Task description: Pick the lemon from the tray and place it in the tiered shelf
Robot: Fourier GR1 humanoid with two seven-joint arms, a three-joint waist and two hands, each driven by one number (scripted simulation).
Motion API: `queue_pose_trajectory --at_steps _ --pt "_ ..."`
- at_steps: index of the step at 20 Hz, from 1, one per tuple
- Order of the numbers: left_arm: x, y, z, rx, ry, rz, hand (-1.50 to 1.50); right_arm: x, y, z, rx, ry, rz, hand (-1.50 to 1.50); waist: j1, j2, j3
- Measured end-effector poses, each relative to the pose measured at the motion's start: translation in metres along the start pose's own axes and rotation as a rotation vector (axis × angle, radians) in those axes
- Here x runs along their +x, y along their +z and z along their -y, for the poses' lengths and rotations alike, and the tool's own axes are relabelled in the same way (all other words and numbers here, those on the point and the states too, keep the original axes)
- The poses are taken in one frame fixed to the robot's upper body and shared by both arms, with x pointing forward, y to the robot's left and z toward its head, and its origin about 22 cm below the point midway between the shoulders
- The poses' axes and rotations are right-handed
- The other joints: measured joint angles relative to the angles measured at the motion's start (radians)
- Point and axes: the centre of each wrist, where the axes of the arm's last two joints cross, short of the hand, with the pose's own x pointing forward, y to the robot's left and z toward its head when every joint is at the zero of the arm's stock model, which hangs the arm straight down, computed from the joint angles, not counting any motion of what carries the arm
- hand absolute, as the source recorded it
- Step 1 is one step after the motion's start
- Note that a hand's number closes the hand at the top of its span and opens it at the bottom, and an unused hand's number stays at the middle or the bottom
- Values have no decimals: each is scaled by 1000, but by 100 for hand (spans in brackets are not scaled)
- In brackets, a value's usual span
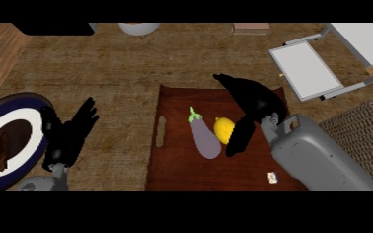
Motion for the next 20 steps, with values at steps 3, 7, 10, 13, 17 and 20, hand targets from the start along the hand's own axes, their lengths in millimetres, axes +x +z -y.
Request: queue_pose_trajectory --at_steps 3,7,10,13,17,20 --pt "0 2 -7 5 6 -3 0 -4 0 -11 1 28 -35 -150 -2 0 0" --pt "-1 2 -1 6 5 -6 0 2 0 -24 -29 51 -59 -150 -2 0 0" --pt "0 0 0 8 1 -3 0 3 -4 -34 -41 66 -76 -150 -2 0 1" --pt "2 -3 -4 8 0 -8 0 4 -5 -38 -52 74 -85 -150 -2 0 0" --pt "2 -4 -2 4 2 -11 0 0 -7 -51 -52 88 -105 -150 -3 0 1" --pt "3 -5 3 2 1 -12 0 -7 -14 -54 -57 105 -126 -150 -2 1 1"
